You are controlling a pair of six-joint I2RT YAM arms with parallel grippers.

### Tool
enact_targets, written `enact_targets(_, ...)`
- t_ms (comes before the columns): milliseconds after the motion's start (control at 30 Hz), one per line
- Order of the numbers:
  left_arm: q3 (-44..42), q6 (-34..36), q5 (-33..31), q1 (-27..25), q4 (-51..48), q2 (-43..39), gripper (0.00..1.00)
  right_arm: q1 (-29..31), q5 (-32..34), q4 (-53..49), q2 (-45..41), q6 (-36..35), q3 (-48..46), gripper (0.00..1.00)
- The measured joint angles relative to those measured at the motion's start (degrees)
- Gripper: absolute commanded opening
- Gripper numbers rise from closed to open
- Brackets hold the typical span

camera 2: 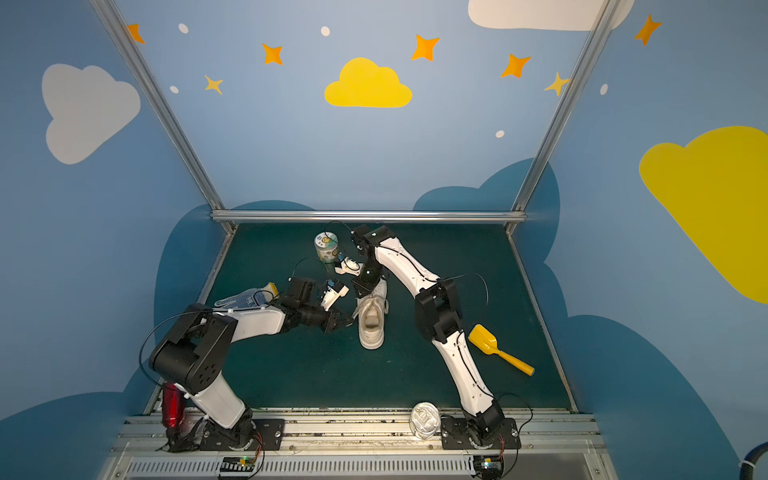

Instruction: Tie the shoes

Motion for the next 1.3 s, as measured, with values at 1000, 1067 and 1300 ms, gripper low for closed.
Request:
enact_targets(1000,0.0,-0.2,-0.9,0.0,0.4,0.0,0.04,0.2,3.1,0.4,1.0,9.5,0.3,0.00)
enact_targets(1067,0.0,-0.2,-1.0,0.0,0.4,0.0,0.04,-0.2,3.0,0.8,0.7,10.3,0.3,0.00)
enact_targets(1300,0.0,-0.2,-1.3,0.0,0.5,0.0,0.05,-1.1,1.9,2.0,-1.0,12.4,0.3,0.07)
